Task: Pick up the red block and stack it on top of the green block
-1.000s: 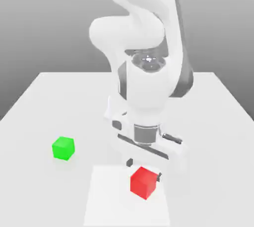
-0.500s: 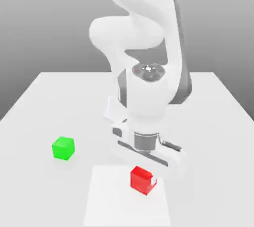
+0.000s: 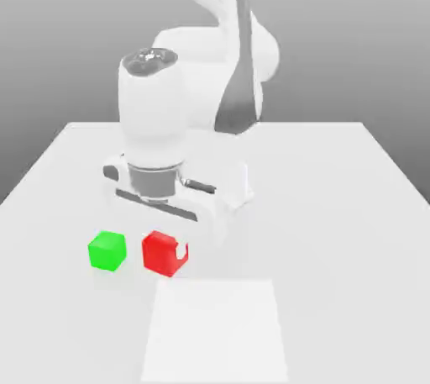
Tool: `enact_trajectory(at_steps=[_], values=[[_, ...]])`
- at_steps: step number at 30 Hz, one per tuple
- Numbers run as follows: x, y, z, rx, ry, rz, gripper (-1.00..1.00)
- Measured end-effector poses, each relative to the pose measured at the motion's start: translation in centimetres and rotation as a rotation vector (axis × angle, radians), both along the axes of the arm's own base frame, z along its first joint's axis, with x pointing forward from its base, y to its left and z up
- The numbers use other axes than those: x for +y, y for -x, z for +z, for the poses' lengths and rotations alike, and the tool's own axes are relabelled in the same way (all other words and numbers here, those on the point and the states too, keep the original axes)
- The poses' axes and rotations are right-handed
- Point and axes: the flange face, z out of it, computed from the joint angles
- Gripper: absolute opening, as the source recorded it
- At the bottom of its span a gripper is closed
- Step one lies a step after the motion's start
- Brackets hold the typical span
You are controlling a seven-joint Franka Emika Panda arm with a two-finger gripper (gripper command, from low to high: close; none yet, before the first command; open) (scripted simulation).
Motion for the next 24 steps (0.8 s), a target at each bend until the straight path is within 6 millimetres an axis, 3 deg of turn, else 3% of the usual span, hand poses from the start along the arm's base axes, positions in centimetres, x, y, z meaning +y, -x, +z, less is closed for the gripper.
enact_trajectory(at_steps=[6,11,21,22,24], values=[[-5.5,4.9,0.8,-0.005,0.001,0.091,-1.00],[-8.8,9.5,1.2,-0.011,0.009,0.168,-1.00],[-9.2,10.1,-4.5,-0.019,-0.003,0.185,-1.00],[-9.2,10.2,-5.1,-0.015,0.004,0.185,1.00],[-9.2,10.2,-5.1,-0.015,0.004,0.185,1.00]])
